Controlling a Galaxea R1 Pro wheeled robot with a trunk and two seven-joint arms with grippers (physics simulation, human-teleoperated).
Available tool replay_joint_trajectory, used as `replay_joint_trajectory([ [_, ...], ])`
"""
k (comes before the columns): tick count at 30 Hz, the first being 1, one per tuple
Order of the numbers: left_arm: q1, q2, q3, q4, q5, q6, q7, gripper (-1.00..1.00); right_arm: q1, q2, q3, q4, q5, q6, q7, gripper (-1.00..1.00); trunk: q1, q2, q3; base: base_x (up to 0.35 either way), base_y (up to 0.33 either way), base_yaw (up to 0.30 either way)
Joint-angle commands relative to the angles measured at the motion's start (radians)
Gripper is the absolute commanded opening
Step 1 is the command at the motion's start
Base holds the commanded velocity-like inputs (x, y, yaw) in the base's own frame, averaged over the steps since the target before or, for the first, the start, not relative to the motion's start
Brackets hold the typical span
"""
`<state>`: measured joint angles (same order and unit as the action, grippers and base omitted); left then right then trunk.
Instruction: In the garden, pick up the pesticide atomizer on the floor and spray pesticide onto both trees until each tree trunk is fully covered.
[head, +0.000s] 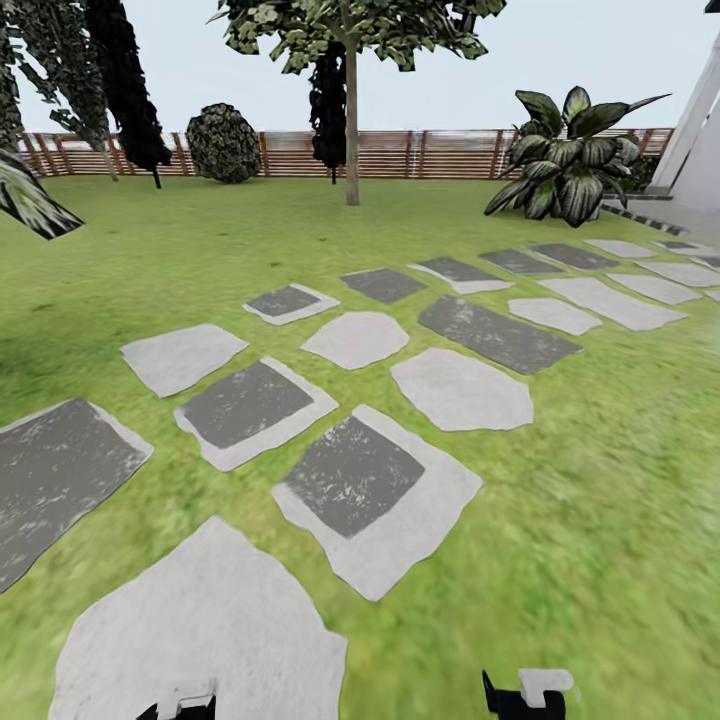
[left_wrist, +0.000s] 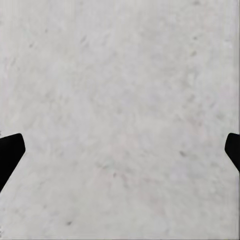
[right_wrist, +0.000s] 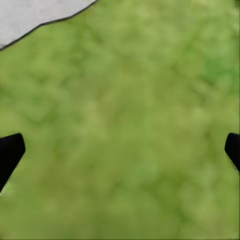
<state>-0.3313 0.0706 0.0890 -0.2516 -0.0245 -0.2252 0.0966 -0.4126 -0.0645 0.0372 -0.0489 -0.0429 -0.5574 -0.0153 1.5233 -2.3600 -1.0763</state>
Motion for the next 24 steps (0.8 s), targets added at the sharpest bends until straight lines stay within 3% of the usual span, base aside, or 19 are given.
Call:
replay_joint_trajectory([
  [1, 0.000, 0.000, 0.000, 0.000, 0.000, 0.000, 0.000, 1.00, 0.000, 0.000, 0.000, 0.000, 0.000, 0.000, 0.000, 1.00, 0.000, 0.000, 0.000, 0.337, 0.000, 0.000],
  [24, 0.000, 0.000, 0.000, 0.000, 0.000, 0.000, 0.000, 1.00, 0.000, 0.001, 0.000, 0.000, 0.000, 0.000, 0.000, 1.00, 0.000, 0.000, 0.000, 0.337, 0.000, -0.007],
])
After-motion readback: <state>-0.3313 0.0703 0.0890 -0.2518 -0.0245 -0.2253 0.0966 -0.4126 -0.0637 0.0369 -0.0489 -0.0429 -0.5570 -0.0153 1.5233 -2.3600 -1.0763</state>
